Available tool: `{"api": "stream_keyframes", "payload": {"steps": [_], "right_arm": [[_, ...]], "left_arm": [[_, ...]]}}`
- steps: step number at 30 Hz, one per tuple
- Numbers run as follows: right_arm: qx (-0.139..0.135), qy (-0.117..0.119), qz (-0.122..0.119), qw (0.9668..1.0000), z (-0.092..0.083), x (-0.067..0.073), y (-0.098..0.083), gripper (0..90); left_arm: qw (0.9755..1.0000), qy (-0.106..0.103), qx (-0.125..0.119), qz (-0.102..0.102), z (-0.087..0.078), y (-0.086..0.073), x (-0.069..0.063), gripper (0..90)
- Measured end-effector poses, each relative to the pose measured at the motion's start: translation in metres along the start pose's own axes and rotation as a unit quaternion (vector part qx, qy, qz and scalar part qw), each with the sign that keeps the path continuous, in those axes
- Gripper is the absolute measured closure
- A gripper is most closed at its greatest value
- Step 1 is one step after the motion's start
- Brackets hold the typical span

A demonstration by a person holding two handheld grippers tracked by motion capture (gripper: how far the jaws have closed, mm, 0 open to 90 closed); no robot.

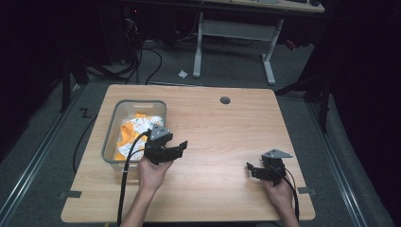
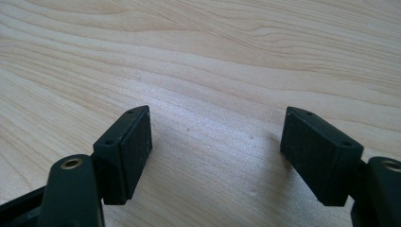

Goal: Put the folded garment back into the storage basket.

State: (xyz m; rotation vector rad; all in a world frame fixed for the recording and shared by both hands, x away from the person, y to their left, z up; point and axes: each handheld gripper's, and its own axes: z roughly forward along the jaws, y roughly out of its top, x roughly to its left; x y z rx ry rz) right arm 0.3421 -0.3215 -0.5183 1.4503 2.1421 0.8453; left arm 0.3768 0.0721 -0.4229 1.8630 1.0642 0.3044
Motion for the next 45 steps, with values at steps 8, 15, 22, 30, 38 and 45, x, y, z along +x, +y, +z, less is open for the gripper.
{"api": "stream_keyframes", "payload": {"steps": [8, 15, 22, 30, 38, 45], "right_arm": [[0.000, 0.000, 0.000, 1.0000, 0.000, 0.000, 0.000, 25.8], [0.000, 0.000, 0.000, 1.0000, 0.000, 0.000, 0.000, 25.8], [0.000, 0.000, 0.000, 1.0000, 0.000, 0.000, 0.000, 25.8], [0.000, 0.000, 0.000, 1.0000, 0.000, 0.000, 0.000, 25.8], [0.000, 0.000, 0.000, 1.0000, 0.000, 0.000, 0.000, 25.8], [0.000, 0.000, 0.001, 1.0000, 0.000, 0.000, 0.000, 25.8]], "left_arm": [[0.9999, -0.004, 0.009, 0.007, 0.008, -0.009, -0.010, 36.3], [0.9998, -0.005, 0.018, 0.006, 0.017, -0.020, -0.016, 35.6], [0.9992, 0.002, 0.037, 0.014, 0.028, -0.035, -0.023, 35.2], [0.9983, 0.002, 0.055, 0.020, 0.040, -0.045, -0.029, 35.2], [0.9975, 0.008, 0.067, 0.020, 0.049, -0.055, -0.031, 35.2], [0.9962, 0.020, 0.081, 0.023, 0.059, -0.061, -0.031, 35.2]]}}
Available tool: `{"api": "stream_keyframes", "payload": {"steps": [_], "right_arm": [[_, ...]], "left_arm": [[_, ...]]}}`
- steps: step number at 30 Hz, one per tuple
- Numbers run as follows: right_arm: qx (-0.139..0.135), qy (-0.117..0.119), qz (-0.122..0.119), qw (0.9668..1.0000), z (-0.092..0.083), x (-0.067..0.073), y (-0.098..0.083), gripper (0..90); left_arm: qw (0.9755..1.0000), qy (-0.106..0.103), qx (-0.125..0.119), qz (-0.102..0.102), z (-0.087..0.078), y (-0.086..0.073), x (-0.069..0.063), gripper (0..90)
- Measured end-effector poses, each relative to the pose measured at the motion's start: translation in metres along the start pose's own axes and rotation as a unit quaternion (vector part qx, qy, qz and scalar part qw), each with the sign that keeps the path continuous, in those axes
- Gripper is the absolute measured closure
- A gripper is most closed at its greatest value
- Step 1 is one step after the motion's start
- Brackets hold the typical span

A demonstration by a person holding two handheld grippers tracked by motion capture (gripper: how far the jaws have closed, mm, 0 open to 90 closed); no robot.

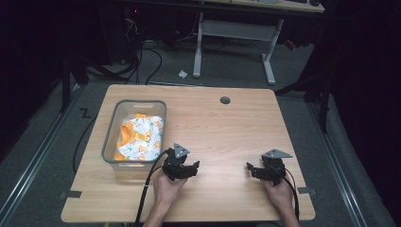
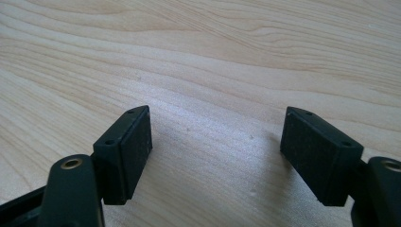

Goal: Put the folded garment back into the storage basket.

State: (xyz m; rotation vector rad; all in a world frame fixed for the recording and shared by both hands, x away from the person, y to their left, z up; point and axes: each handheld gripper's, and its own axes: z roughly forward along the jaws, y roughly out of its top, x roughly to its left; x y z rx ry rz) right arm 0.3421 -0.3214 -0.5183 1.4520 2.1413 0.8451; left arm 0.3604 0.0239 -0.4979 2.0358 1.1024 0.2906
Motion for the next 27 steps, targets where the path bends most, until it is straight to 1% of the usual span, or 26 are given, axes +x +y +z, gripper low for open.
{"api": "stream_keyframes", "payload": {"steps": [2, 3, 4, 11, 12, 13, 14, 15, 16, 17, 18, 23, 24, 27], "right_arm": [[0.000, 0.000, -0.001, 1.0000, 0.000, 0.000, 0.000, 25.8], [0.000, 0.000, -0.001, 1.0000, 0.000, 0.000, 0.000, 25.8], [0.000, 0.000, -0.001, 1.0000, 0.000, 0.000, 0.000, 25.8], [0.000, 0.000, -0.001, 1.0000, 0.000, 0.000, 0.000, 25.8], [0.000, 0.000, -0.001, 1.0000, 0.000, 0.000, 0.000, 25.8], [0.000, 0.000, -0.001, 1.0000, 0.000, 0.000, 0.000, 25.8], [0.000, 0.000, -0.001, 1.0000, 0.000, 0.000, 0.000, 25.8], [0.000, 0.000, 0.000, 1.0000, 0.000, 0.000, 0.000, 25.8], [0.000, 0.000, 0.000, 1.0000, 0.000, 0.000, 0.000, 25.8], [0.000, 0.000, -0.001, 1.0000, 0.000, 0.000, 0.000, 25.8], [0.000, 0.000, -0.001, 1.0000, 0.000, 0.000, 0.000, 25.8], [0.000, 0.000, 0.000, 1.0000, 0.000, 0.000, 0.000, 25.8], [0.000, 0.000, -0.001, 1.0000, 0.000, 0.000, 0.000, 25.8], [0.000, 0.000, -0.001, 1.0000, 0.000, 0.000, 0.000, 25.8]], "left_arm": [[1.0000, 0.007, 0.003, 0.001, 0.004, -0.003, -0.001, 35.3], [1.0000, 0.007, 0.003, 0.001, 0.004, -0.003, -0.001, 35.2], [0.9998, 0.015, 0.005, 0.009, 0.006, -0.004, -0.001, 35.3], [0.9995, 0.026, 0.009, 0.013, 0.012, -0.008, -0.003, 35.2], [0.9991, 0.036, 0.012, 0.018, 0.014, -0.010, -0.003, 35.2], [0.9991, 0.036, 0.012, 0.018, 0.014, -0.010, -0.003, 35.2], [0.9988, 0.041, 0.016, 0.022, 0.016, -0.011, -0.002, 35.2], [0.9981, 0.050, 0.024, 0.027, 0.020, -0.014, -0.002, 34.5], [0.9981, 0.050, 0.024, 0.027, 0.020, -0.014, -0.002, 33.5], [0.9980, 0.053, 0.014, 0.033, 0.021, -0.017, -0.002, 33.5], [0.9982, 0.051, 0.010, 0.031, 0.021, -0.017, -0.001, 31.9], [0.9981, 0.053, 0.010, 0.029, 0.021, -0.017, -0.001, 30.8], [0.9981, 0.053, 0.011, 0.029, 0.021, -0.017, -0.001, 29.0], [0.9981, 0.054, 0.012, 0.028, 0.022, -0.017, -0.001, 27.5]]}}
